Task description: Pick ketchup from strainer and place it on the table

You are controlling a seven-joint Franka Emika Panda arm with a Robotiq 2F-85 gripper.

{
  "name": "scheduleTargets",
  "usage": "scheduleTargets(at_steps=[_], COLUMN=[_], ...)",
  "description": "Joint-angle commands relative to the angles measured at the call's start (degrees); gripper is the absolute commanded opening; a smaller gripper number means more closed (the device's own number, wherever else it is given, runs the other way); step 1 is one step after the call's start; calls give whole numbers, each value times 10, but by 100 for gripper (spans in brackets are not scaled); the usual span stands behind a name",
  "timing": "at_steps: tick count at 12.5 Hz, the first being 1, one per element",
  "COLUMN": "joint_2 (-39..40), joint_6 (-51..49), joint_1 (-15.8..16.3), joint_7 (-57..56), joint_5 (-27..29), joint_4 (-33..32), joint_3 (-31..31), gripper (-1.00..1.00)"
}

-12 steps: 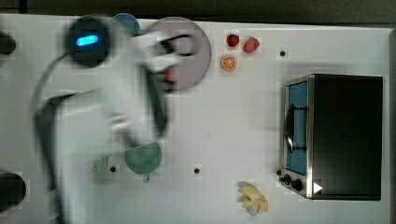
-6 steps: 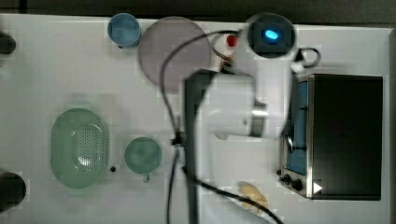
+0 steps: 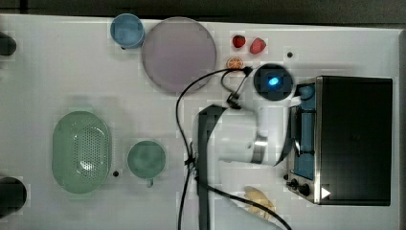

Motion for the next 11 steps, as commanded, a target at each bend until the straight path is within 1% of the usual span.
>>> scheduleTargets(at_steps=[1, 4, 6, 7, 9, 10, 11], joint_2=[-17, -8, 13, 26, 45, 44, 37], joint_6=[62, 120, 178, 203, 238, 238, 235], joint_1=[33, 34, 34, 34, 34, 34, 34], joint_7=[-29, -29, -29, -29, -29, -29, -29], joint_5=[5, 5, 5, 5, 4, 4, 4], joint_4=[-47, -104, -128, -135, -138, -137, -136], joint_3=[29, 36, 36, 37, 35, 35, 35], gripper=[19, 19, 19, 26, 68, 89, 99])
